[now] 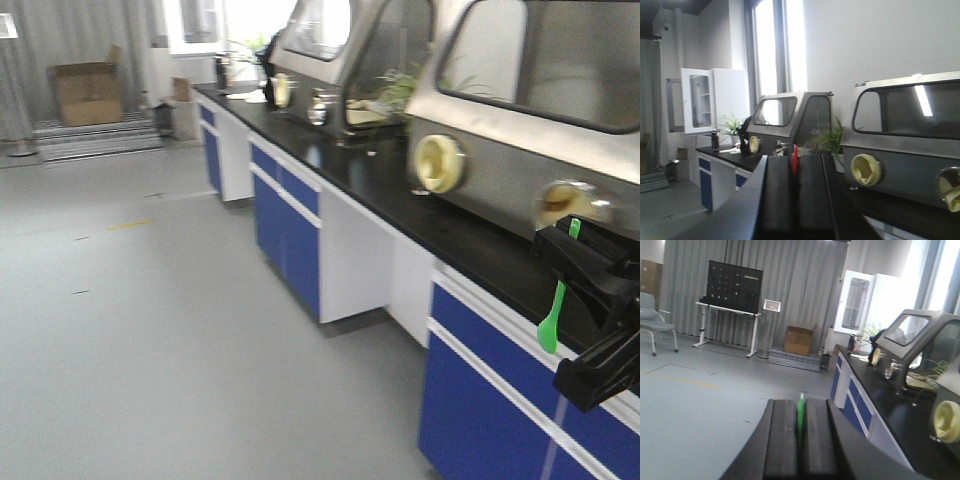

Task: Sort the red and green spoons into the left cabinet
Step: 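Hold both spoons and drive the base away from the bench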

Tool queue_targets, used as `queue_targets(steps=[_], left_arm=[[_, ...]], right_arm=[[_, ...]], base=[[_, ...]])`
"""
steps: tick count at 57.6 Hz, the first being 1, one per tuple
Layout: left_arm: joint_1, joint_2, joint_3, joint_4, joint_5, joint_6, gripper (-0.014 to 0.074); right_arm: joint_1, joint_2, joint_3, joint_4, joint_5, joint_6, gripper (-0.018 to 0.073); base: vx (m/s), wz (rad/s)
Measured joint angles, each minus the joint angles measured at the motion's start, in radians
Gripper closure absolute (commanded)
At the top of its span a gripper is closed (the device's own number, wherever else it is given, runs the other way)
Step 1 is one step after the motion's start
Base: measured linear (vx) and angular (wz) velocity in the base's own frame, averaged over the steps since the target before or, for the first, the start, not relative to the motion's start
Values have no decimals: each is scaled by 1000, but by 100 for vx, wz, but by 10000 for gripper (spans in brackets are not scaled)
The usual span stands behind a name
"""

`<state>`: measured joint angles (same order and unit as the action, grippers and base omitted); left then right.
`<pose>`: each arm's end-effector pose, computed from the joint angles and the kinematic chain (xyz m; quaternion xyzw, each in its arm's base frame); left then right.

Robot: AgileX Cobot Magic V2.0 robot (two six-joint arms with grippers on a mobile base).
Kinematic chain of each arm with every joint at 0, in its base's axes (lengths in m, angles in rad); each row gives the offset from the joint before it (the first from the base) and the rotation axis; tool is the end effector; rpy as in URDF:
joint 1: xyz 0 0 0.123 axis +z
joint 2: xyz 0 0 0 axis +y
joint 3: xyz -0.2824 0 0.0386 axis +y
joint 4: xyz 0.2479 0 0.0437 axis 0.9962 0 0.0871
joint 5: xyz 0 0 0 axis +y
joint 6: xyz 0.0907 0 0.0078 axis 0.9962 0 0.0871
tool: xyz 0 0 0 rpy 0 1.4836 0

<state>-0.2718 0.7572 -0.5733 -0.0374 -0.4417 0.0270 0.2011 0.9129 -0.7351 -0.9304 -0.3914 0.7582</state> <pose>0.1533 -0.0412 0.3733 0.0695 0.5712 -0.1090 0.8106 0.1858 0.0662 0.3822 -0.2232 0.6152 0.1259 0.7455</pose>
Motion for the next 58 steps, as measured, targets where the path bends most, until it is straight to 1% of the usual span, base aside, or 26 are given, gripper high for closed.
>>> queue_targets(steps=[36,58], left_arm=[[0,0,0,0,0,0,485],[0,0,0,0,0,0,485]], right_arm=[[0,0,0,0,0,0,568],[0,0,0,0,0,0,568]], base=[[19,56],[30,33]])
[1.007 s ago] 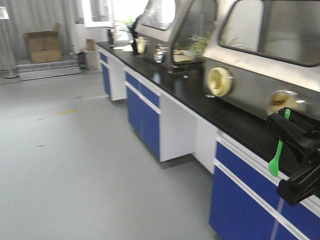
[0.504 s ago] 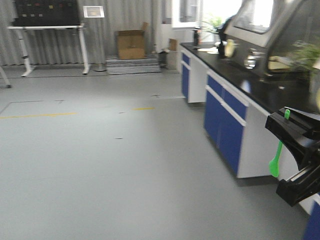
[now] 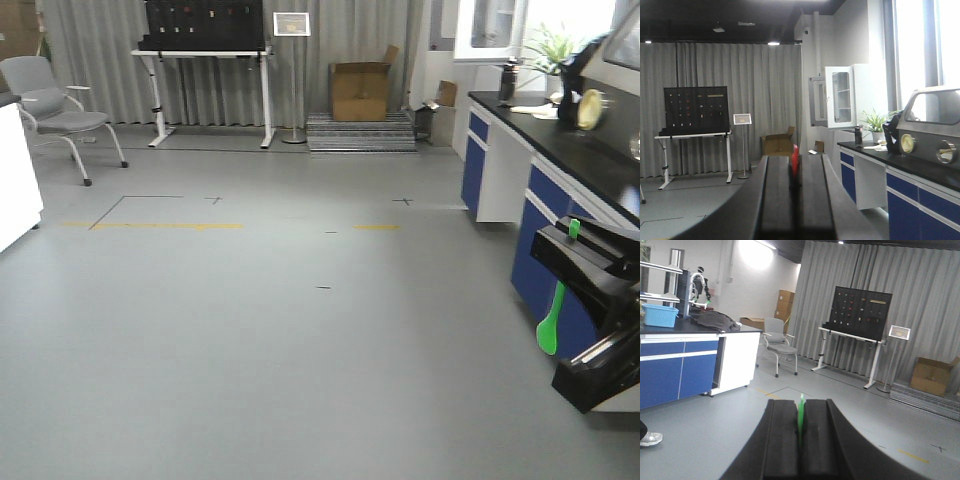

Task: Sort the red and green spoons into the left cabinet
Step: 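Hold both spoons and drive the base away from the bench, then hold both spoons and drive across the room toward the white cabinet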

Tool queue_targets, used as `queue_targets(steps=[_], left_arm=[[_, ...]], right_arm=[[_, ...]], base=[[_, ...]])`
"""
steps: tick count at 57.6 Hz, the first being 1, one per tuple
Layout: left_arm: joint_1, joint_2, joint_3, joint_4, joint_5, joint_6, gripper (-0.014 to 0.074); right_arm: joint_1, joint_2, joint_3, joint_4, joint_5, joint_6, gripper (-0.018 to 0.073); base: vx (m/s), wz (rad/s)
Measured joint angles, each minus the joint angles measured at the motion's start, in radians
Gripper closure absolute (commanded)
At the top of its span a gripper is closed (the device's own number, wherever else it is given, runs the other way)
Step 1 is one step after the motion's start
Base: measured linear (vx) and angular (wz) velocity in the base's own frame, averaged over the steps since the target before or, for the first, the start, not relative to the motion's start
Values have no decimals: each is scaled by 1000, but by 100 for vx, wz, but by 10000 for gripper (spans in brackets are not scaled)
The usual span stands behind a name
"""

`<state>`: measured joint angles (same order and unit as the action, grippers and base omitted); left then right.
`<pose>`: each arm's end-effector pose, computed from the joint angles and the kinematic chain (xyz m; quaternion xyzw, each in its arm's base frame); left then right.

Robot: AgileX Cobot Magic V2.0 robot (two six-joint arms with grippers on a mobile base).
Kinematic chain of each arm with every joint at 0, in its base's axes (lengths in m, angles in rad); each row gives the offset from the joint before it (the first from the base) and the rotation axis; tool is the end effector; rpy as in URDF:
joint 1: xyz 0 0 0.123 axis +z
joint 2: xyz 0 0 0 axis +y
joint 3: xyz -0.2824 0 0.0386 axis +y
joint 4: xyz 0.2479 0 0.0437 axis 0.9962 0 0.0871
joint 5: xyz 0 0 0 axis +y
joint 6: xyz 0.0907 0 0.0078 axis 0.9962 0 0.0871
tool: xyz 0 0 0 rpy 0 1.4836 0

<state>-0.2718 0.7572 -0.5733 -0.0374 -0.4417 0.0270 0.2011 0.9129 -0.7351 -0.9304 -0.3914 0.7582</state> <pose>0.1533 -0.0412 0.3733 0.0695 0.5712 -0.1090 0.8106 0.1858 0.0662 0.3822 -0.2232 0.6152 0.1259 0.7455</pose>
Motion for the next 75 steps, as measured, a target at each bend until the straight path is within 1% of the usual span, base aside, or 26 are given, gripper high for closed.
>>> queue_targets(steps=[37,75], left_arm=[[0,0,0,0,0,0,485],[0,0,0,0,0,0,485]], right_arm=[[0,0,0,0,1,0,568],[0,0,0,0,1,0,568]], base=[[41,8],[51,-2]])
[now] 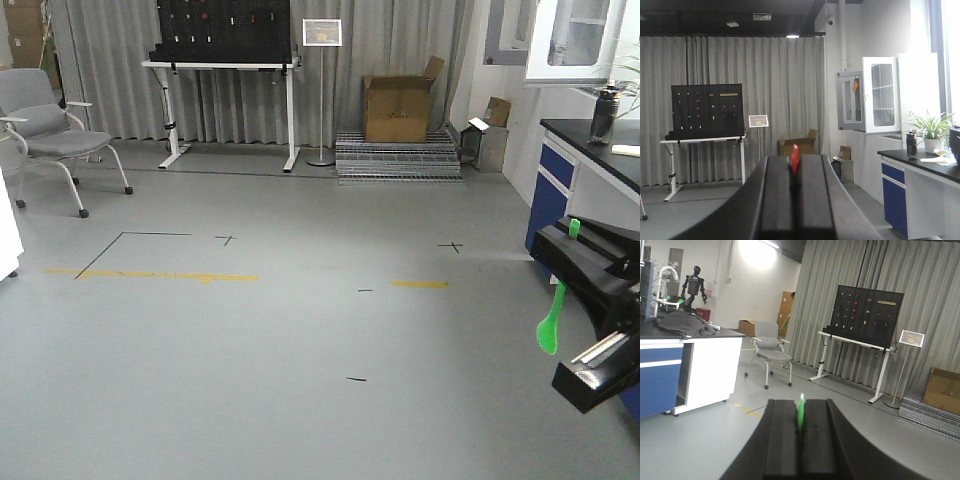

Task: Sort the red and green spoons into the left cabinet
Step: 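Hold both spoons and drive across the room toward the white cabinet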

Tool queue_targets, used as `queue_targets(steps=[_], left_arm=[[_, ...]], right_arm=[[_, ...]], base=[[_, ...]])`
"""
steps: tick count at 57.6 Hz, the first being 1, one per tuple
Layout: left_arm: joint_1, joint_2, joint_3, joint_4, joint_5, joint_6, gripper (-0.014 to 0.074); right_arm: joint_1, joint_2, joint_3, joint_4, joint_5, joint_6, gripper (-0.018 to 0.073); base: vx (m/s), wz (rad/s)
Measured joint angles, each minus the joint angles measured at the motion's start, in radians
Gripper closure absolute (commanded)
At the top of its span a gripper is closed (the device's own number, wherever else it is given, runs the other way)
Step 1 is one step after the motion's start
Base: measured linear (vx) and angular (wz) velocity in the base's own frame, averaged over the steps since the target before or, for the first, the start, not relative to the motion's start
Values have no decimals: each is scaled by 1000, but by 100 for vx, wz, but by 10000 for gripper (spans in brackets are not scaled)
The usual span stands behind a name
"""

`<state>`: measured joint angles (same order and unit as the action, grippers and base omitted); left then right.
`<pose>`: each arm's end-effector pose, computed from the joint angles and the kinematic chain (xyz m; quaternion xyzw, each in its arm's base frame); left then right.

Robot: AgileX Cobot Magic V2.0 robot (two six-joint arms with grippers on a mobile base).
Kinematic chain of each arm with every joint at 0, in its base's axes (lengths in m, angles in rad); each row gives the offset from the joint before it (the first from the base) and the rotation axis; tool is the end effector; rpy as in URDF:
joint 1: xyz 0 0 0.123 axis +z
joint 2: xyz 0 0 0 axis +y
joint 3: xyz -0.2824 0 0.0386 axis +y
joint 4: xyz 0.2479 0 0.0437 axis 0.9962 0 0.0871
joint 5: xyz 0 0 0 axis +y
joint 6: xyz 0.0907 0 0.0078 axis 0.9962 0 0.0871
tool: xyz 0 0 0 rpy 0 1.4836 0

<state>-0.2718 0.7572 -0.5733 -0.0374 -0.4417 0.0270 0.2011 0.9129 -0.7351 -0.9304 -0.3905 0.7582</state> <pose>0.1533 -0.0412 0.3733 0.0695 0.5712 -0.1090 0.8106 0.1859 0.0662 0.3822 -0.2230 0.6155 0.1257 0.7454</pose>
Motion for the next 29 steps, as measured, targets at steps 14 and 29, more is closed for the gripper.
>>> queue_targets(steps=[14,29], left_arm=[[0,0,0,0,0,0,485],[0,0,0,0,0,0,485]], right_arm=[[0,0,0,0,0,0,568],[0,0,0,0,0,0,568]], base=[[55,-3],[59,-5]])
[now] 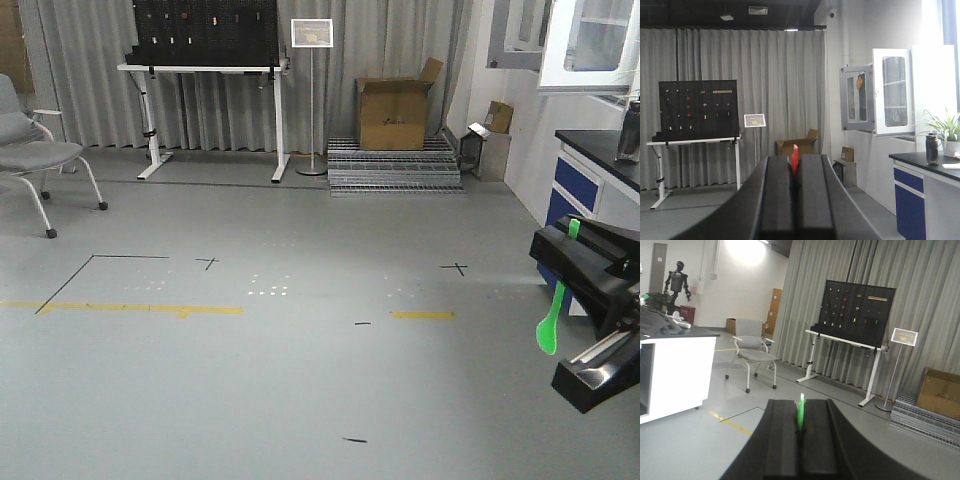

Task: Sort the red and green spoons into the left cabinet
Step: 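Hold both spoons and drive across the room toward the white cabinet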

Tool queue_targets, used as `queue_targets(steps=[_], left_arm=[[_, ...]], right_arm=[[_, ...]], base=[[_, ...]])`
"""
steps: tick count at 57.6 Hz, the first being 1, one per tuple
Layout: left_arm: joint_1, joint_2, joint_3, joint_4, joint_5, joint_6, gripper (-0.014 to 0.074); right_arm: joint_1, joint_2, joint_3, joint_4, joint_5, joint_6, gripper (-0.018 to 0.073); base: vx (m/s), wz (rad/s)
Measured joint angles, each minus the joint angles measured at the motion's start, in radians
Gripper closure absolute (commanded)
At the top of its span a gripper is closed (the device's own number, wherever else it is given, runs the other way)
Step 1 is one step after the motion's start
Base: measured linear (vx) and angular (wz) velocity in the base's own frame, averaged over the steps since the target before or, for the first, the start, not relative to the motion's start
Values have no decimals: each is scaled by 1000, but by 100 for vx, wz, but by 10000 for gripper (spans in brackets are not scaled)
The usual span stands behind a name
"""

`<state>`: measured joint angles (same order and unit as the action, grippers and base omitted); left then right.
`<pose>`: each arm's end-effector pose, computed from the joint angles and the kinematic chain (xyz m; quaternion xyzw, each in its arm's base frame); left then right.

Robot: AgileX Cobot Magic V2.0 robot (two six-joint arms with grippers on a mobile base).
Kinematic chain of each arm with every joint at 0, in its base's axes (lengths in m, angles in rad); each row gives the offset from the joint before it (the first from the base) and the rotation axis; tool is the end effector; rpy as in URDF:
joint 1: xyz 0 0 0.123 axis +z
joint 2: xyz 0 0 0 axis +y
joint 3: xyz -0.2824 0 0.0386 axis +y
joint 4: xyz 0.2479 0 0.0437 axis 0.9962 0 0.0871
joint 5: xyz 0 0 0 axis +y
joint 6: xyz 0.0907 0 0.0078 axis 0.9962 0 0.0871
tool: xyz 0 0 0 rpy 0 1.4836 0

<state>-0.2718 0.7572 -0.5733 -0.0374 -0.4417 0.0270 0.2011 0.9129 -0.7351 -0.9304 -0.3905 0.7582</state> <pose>0.1533 -0.0412 0.3733 0.0695 0.5712 -0.1090 0.8106 0.1859 0.0662 0.3822 -0.2230 0.6155 0.1257 0.7454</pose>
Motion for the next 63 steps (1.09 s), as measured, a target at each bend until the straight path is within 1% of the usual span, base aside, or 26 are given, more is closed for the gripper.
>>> queue_targets(steps=[63], left_arm=[[0,0,0,0,1,0,485]], right_arm=[[0,0,0,0,0,0,568]], base=[[63,-3]])
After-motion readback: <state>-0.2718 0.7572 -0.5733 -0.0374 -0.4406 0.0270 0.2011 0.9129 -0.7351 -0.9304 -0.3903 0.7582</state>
